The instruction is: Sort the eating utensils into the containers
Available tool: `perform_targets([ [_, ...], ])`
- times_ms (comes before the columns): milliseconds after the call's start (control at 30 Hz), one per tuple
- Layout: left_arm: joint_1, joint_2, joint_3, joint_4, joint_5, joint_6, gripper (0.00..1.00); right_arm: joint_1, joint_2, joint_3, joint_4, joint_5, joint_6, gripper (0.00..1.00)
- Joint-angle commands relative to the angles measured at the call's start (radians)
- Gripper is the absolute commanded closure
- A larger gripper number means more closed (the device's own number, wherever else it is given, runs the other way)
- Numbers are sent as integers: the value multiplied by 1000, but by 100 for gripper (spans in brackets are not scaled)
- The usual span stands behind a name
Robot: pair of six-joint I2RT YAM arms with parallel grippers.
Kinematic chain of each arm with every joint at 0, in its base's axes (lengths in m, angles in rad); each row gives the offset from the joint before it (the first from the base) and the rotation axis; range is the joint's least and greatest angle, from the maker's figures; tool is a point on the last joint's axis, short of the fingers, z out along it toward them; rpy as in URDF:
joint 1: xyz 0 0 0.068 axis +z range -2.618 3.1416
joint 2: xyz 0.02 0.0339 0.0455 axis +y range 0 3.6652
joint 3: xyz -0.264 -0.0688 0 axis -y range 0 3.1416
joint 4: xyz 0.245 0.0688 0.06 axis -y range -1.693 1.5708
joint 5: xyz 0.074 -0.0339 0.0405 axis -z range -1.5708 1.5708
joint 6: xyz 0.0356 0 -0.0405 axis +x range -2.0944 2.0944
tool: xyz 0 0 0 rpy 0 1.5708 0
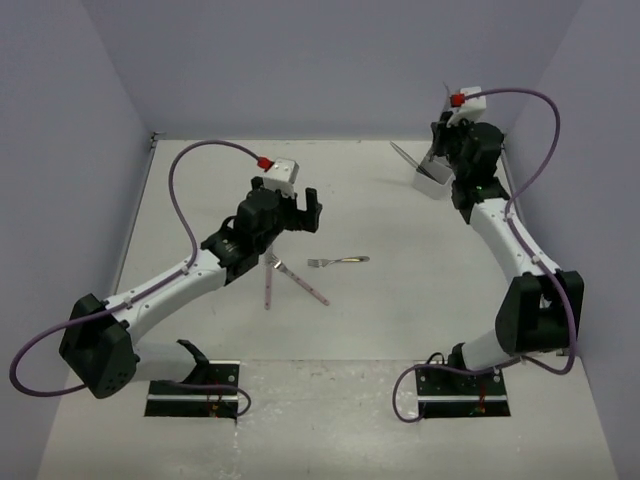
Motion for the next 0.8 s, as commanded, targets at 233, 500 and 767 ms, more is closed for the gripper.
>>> perform_targets([
  [233, 153, -13, -123, -140, -40, -179, 0, -253, 311, 340, -30, -153, -200, 100],
  [500, 166, 64, -83, -134, -2, -156, 0, -262, 446, 293, 220, -183, -118, 98],
  [767, 175, 82, -66, -177, -11, -160, 0, -260, 565, 388, 76, -197, -264, 94],
])
